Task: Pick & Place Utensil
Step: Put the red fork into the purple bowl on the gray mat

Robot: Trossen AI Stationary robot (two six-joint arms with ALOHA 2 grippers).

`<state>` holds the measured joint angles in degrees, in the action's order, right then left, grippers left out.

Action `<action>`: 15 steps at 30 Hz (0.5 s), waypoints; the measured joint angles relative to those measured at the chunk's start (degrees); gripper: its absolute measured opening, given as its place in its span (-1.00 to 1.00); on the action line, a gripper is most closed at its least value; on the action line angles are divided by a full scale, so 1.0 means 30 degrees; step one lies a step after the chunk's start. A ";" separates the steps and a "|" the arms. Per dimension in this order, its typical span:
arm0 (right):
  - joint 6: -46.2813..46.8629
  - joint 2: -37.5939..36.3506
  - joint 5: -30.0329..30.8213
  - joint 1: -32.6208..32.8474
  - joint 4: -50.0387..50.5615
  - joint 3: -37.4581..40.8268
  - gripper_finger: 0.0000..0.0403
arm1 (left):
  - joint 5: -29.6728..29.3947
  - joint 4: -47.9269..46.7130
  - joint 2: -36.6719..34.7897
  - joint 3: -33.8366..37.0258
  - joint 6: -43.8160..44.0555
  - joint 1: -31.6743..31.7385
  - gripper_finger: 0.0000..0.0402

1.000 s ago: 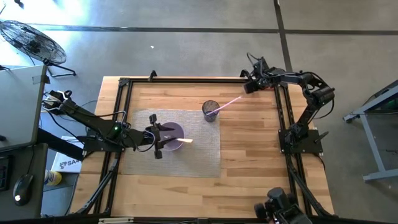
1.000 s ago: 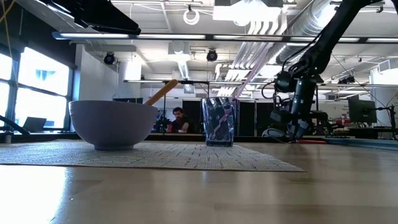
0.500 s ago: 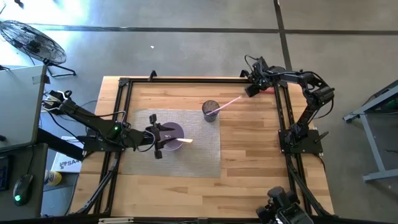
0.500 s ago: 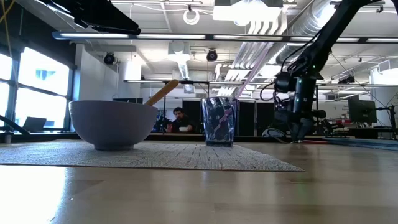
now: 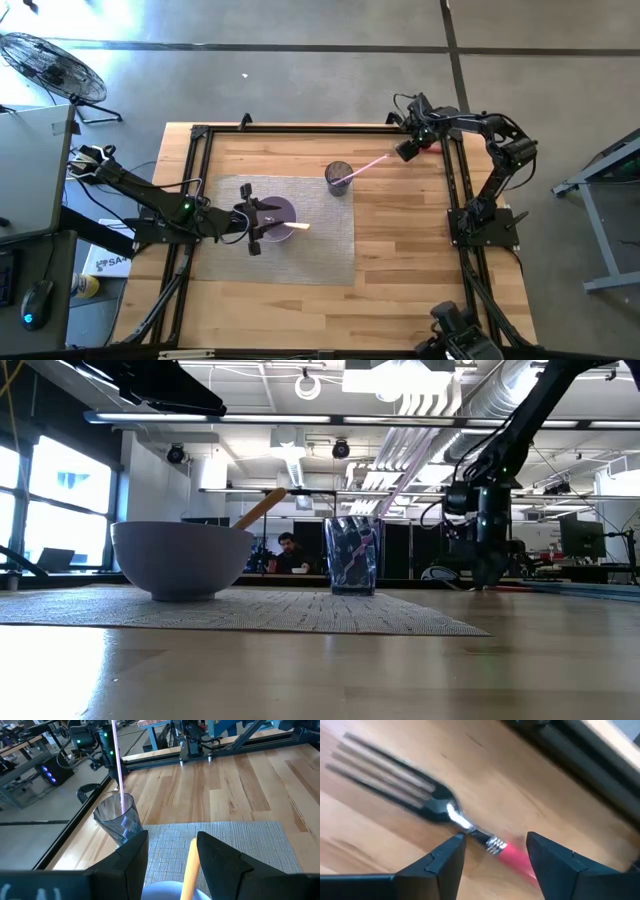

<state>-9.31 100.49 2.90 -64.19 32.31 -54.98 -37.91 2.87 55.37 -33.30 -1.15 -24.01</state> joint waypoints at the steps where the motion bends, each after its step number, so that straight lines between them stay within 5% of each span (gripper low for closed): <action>1: 0.0105 0.0045 -0.0145 -0.0013 -0.0183 0.0071 0.01 | 0.0004 0.0000 0.0000 0.0000 -0.0001 0.0000 -0.17; 15: 0.0500 0.0096 -0.1246 0.0208 -0.1083 0.0153 -0.50 | 0.0007 0.0000 0.0000 0.0000 0.0002 0.0000 -0.17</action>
<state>-7.81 100.78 -0.84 -63.56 29.06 -54.52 -37.89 2.87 55.37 -33.30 -1.15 -24.01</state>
